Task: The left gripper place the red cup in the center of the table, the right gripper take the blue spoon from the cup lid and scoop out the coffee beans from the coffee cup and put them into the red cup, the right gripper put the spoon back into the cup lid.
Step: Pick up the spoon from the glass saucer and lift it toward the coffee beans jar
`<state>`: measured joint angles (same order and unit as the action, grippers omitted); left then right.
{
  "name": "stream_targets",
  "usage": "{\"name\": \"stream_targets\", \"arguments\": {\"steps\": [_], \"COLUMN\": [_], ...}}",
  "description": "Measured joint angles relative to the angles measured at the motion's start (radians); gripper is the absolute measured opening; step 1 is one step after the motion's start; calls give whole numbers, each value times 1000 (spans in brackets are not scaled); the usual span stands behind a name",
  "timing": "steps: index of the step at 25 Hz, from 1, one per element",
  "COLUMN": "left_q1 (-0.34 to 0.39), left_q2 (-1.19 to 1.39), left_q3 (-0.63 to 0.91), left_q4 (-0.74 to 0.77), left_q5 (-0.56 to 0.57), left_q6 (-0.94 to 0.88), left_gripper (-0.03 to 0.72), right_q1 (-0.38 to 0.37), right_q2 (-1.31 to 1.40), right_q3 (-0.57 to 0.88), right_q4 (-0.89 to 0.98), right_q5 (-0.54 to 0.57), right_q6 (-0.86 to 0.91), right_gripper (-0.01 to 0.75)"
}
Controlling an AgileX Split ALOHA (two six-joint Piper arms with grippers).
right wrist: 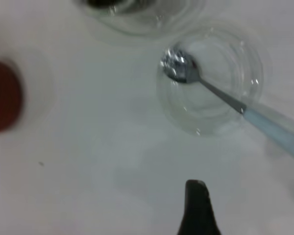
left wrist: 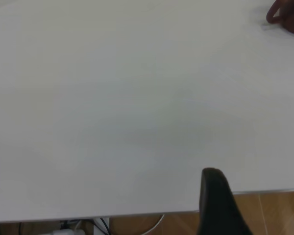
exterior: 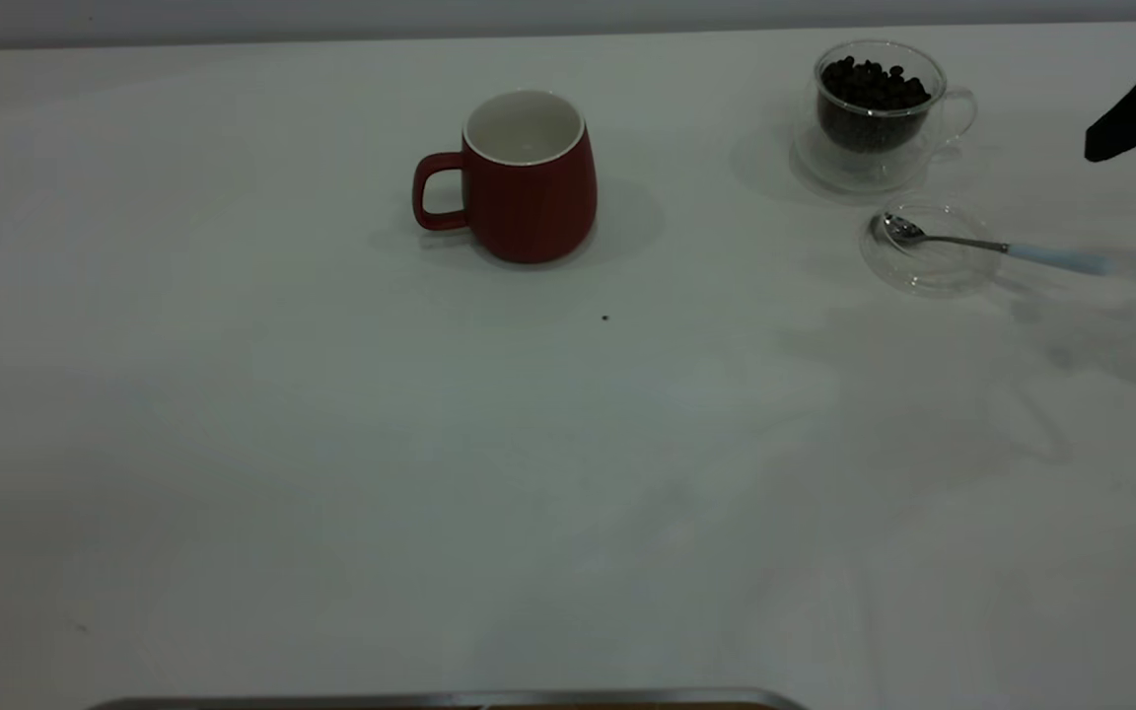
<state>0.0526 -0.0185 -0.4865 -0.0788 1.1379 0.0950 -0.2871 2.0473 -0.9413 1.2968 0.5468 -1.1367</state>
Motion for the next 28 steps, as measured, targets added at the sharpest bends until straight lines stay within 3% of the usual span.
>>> {"name": "stream_targets", "arguments": {"steps": [4, 20, 28], "left_q1": [0, -2, -2], "left_q2": [0, 0, 0], "left_q3": [0, 0, 0], "left_q4": [0, 0, 0], "left_q5": [0, 0, 0], "left_q6": [0, 0, 2], "left_gripper": [476, 476, 476], "right_q1": [-44, -68, -95], "right_q2": [56, 262, 310], "right_q3": [0, -8, -10], "right_q4": [142, 327, 415], "right_q5": [51, 56, 123], "right_q6": [-130, -239, -332], "right_gripper": [581, 580, 580]}}
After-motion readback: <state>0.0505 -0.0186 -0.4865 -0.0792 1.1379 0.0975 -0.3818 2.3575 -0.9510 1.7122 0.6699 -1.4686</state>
